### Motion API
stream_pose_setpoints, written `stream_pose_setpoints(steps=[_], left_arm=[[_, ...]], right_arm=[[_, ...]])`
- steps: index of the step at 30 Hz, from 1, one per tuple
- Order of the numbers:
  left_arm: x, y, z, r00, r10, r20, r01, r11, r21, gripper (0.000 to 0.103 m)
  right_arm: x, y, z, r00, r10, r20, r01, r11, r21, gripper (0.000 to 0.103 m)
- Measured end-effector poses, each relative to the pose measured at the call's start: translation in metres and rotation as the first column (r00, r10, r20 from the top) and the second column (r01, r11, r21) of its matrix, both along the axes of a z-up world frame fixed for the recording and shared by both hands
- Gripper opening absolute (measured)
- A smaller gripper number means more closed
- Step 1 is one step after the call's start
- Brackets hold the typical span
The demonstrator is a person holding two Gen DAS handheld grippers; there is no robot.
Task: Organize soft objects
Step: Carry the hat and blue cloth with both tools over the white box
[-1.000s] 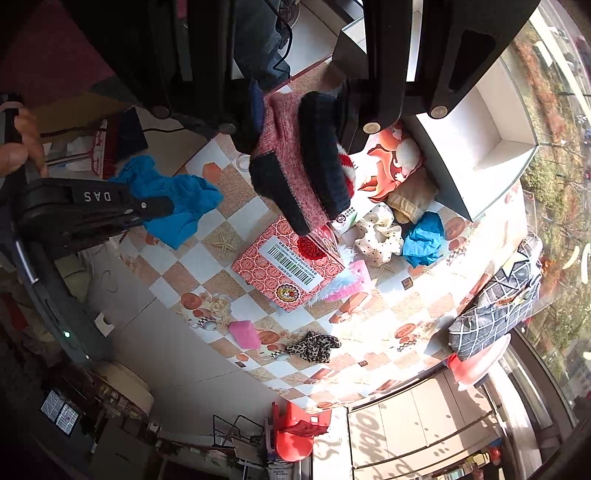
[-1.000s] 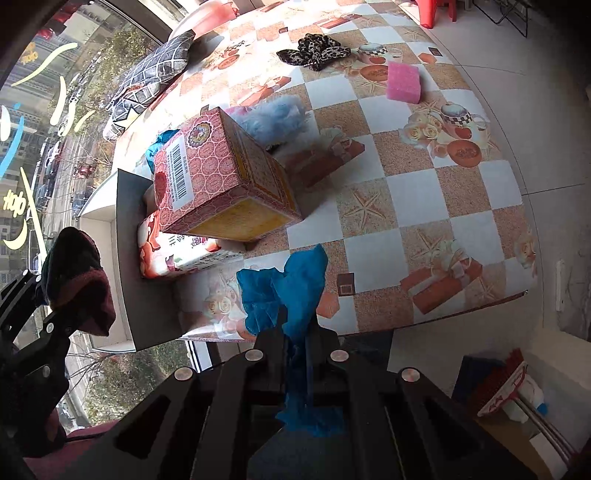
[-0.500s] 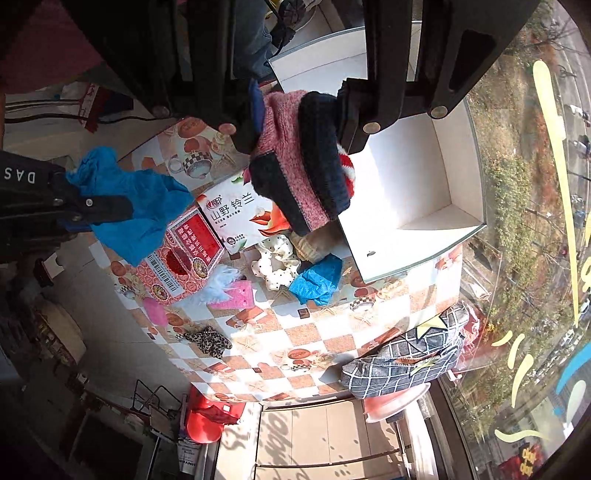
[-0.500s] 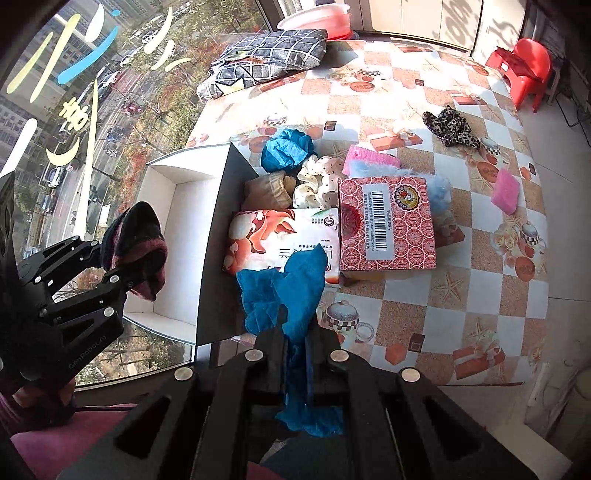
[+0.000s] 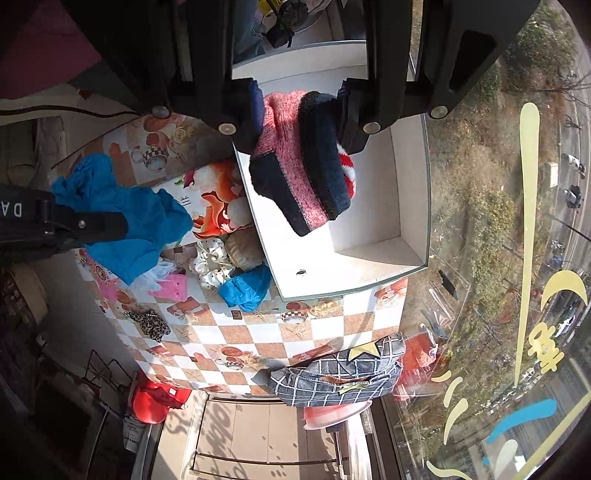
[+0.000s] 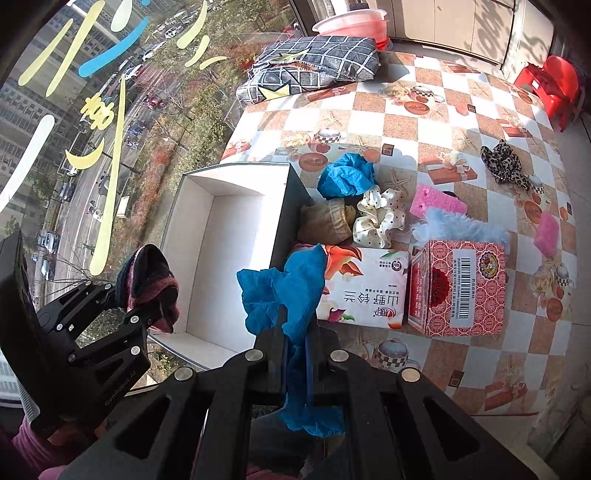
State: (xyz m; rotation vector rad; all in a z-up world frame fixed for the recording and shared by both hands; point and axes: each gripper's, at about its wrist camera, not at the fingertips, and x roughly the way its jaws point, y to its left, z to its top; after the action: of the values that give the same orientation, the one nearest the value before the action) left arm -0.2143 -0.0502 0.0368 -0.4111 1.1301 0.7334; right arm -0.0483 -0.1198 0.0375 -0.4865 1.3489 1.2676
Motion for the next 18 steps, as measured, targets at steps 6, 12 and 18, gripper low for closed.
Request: stream_pose_setpoints(steps=[6,12,18], left_arm=[[-0.013,0.010,-0.001,0.999,0.051,0.006,-0.051,0.999,0.001,0.032],[-0.023,0.018,-0.004,0.996,0.091,0.011,-0.090,0.996,-0.010,0.033],[-0.028,0.021,-0.009,0.994,0.106,0.005,-0.106,0.994,-0.021,0.033]], right_arm=[[-0.009,0.015,0.000,0.999,0.045,0.008,-0.044,0.999,-0.012,0.007],[-0.019,0.027,-0.002,0.995,0.093,0.017,-0.093,0.995,-0.030,0.007],[-0.024,0.033,-0.003,0.992,0.124,0.020,-0.123,0.992,-0.041,0.007]])
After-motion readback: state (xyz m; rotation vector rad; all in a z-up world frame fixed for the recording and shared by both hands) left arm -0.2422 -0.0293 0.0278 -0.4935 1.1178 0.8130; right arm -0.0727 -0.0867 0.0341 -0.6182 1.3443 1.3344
